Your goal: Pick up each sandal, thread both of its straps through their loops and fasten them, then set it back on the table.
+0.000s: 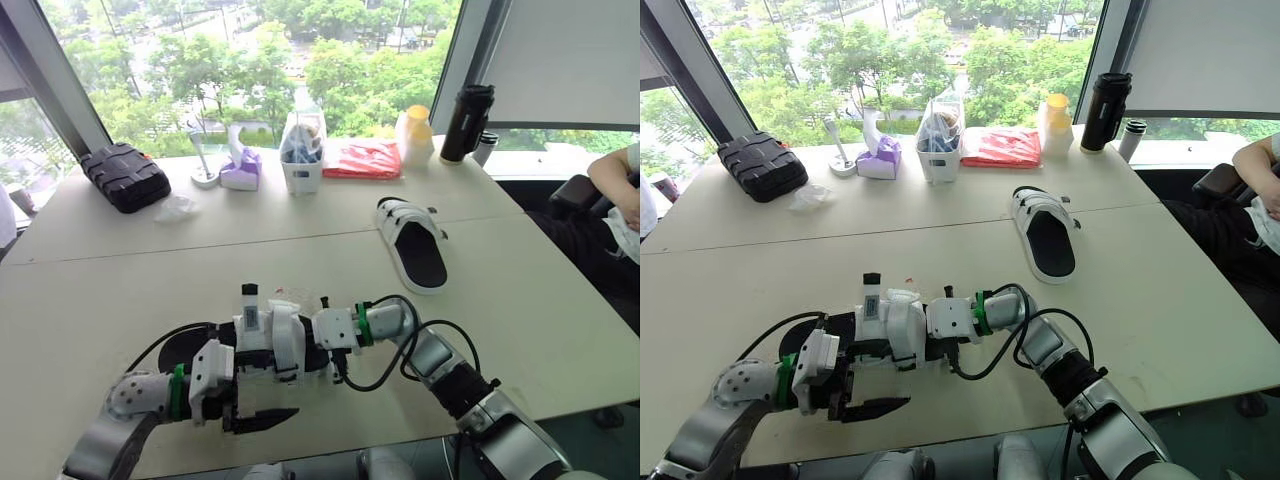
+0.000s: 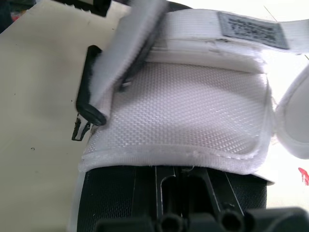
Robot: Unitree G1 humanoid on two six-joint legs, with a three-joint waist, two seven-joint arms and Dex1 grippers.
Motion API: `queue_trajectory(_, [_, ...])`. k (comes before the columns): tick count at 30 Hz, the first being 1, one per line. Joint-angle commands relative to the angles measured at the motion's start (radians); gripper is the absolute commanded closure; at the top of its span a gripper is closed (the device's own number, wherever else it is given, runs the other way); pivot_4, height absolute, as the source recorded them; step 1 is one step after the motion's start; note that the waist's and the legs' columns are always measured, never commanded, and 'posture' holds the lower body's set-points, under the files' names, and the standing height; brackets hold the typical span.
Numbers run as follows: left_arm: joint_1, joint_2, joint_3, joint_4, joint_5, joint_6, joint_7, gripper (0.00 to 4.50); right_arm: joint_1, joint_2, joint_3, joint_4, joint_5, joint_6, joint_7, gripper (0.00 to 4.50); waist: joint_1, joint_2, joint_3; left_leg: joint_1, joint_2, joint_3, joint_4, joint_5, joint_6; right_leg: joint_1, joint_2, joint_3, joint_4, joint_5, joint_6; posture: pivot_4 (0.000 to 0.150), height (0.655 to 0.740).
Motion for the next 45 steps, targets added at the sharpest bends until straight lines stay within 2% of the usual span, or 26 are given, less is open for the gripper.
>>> queue_trajectory(1, [0.057,0.036,0.097,-0.064,-0.057,0.057,0.036,0.06,0.021,-0.006,0.043,0.041,-0.037,0.008,0.015,4.5,-0.005,0.0,0.0,-0.001,0.0,0.0,0.0,0.0,0.0,0.0,0.0,0.0,0.0,0.0,0.0,0.15,0.74])
queue_trajectory(7, [0.12,0.046,0.19,-0.153,-0.142,0.114,0.071,0.06,0.012,-0.002,0.046,0.056,-0.037,0.001,0.014,4.5,-0.009,-0.001,0.002,-0.001,-0.001,-0.001,0.0,0.0,0.0,-0.001,-0.001,0.0,0.0,0.0,0.0,0.15,0.74])
queue_trajectory(11, [0.212,0.083,0.232,-0.21,-0.203,0.172,0.032,0.06,0.009,-0.002,0.046,0.064,-0.037,-0.007,0.014,4.5,-0.012,-0.001,0.003,-0.001,0.0,0.0,0.0,0.0,0.0,-0.001,0.0,0.0,0.0,0.0,0.0,0.15,0.74])
queue_trajectory(14, [0.257,0.1,0.208,-0.214,-0.181,0.179,0.013,0.06,0.01,-0.002,0.047,0.066,-0.037,-0.01,0.015,4.5,-0.011,-0.001,0.003,-0.002,0.0,0.0,0.0,0.0,0.0,-0.002,-0.001,0.0,0.0,-0.001,-0.001,0.15,0.74])
queue_trajectory(18, [0.269,0.071,0.175,-0.175,-0.136,0.147,0.007,0.06,0.011,-0.002,0.048,0.066,-0.039,-0.011,0.014,4.5,-0.011,-0.002,0.004,-0.002,0.0,0.0,0.0,0.0,0.0,-0.002,-0.001,0.0,0.0,-0.001,-0.002,0.15,0.74])
queue_trajectory(25, [0.218,0.0,0.098,-0.123,-0.08,0.137,0.05,0.06,0.012,-0.003,0.047,0.066,-0.041,-0.012,0.01,4.5,-0.01,-0.003,0.005,-0.002,0.0,0.0,0.0,0.0,0.0,-0.002,-0.001,0.0,0.0,-0.001,-0.002,0.15,0.74])
queue_trajectory(31, [0.159,-0.101,0.034,-0.081,-0.071,0.151,0.113,0.06,0.015,-0.007,0.045,0.056,-0.042,-0.006,0.007,4.5,-0.01,-0.003,0.005,-0.002,-0.001,0.0,0.0,0.0,0.0,-0.002,-0.001,0.0,0.0,-0.001,-0.002,0.15,0.74])
queue_trajectory(45, [0.119,-0.14,-0.016,-0.074,-0.079,0.203,0.148,0.06,0.009,-0.006,0.046,0.061,-0.043,-0.004,0.006,4.5,-0.008,-0.003,0.005,-0.002,-0.001,0.0,0.0,0.0,0.0,-0.002,-0.001,0.0,0.0,-0.001,-0.002,0.15,0.74])
